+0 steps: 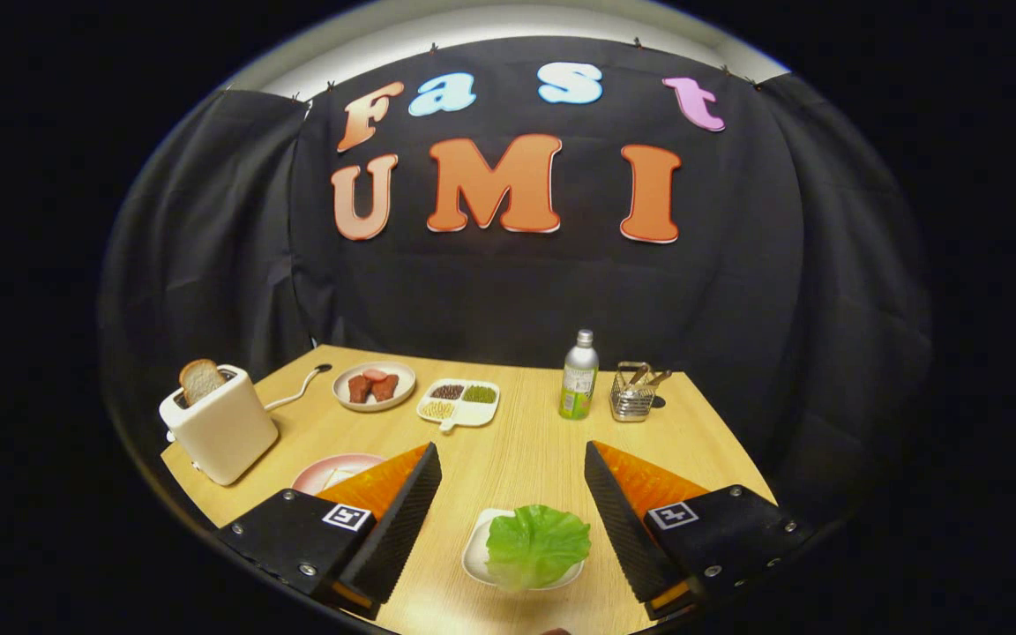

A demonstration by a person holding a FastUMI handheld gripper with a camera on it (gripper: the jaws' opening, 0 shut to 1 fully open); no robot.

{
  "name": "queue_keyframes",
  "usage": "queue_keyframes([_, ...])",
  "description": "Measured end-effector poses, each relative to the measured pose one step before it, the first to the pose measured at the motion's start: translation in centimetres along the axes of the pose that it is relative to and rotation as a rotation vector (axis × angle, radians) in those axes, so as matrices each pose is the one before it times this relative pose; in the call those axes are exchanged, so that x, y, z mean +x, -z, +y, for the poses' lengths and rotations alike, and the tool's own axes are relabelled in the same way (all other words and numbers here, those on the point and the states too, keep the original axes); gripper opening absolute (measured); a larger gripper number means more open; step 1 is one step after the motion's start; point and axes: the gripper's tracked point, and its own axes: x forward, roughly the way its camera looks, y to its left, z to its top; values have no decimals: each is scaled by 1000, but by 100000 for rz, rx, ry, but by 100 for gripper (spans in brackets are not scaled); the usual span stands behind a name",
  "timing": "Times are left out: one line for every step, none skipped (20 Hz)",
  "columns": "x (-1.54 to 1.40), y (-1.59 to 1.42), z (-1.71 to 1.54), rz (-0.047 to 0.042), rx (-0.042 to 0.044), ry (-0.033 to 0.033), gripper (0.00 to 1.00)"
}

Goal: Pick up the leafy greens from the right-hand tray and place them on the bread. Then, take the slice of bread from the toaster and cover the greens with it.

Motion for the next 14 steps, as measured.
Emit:
queue_keyframes([460, 773, 185, 4289, -500, -921, 98])
queue_keyframes([461, 603, 27, 3596, -107, -626, 98])
queue_keyframes([487, 313, 84, 1937, 52, -787, 98])
queue_keyframes([437, 334, 15, 1825, 263, -746, 98])
queue_keyframes([558, 587, 37, 3084, 290, -856, 98])
queue_keyframes([563, 487, -55, 3304, 548, -288, 98])
queue_keyframes([538, 823, -139, 3770, 438, -388, 98])
queue_keyframes([476, 721, -64, 3790, 373, -292, 98])
queue_keyframes([554, 792, -103, 3539, 414, -264, 98])
queue_keyframes([504, 950, -37, 4381, -67, -946, 98])
queue_keyframes([459, 791, -10, 3735, 917, -1006, 98])
queue_keyframes([597, 606, 117, 3496, 1507, -1485, 98])
queue_keyframes([566, 957, -10, 3876, 1755, -1198, 97])
queue_keyframes([611, 690, -13, 3334, 2038, -408, 97])
